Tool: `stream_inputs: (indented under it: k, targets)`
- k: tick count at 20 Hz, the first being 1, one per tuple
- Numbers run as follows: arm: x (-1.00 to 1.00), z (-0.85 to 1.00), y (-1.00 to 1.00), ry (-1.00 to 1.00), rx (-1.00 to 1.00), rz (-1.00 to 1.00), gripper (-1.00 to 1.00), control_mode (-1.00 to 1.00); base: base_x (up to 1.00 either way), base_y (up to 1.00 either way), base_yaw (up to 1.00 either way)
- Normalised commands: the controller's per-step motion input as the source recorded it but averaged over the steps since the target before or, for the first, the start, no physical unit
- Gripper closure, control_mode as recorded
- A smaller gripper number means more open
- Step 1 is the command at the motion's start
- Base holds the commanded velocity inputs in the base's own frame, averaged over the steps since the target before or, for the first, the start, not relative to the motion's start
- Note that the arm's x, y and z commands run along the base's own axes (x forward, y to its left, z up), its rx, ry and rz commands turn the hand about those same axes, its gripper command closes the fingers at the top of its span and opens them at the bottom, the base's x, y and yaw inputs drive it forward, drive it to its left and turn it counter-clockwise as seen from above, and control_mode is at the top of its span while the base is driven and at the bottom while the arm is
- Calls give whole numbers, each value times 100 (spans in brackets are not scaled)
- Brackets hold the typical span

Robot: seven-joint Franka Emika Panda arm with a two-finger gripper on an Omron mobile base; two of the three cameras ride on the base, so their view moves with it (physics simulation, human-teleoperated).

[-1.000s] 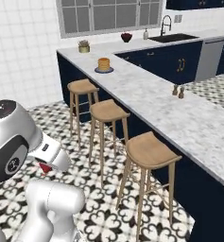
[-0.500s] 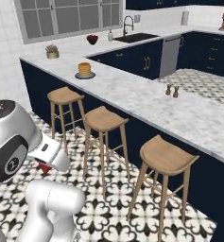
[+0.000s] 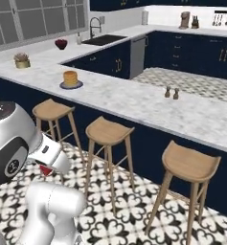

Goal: Take the strawberry from the fridge and place it on top of the pancake, located on the dining counter.

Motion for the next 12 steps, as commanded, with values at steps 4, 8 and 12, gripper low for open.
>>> stream_inputs:
  k: [4,8,12]
  targets:
    - [0,0,0,0,0,0,100,100,24,100,-42]
    - [0,0,0,0,0,0,100,100,19,100,-40]
    - [0,0,0,0,0,0,100,100,12,100,-34]
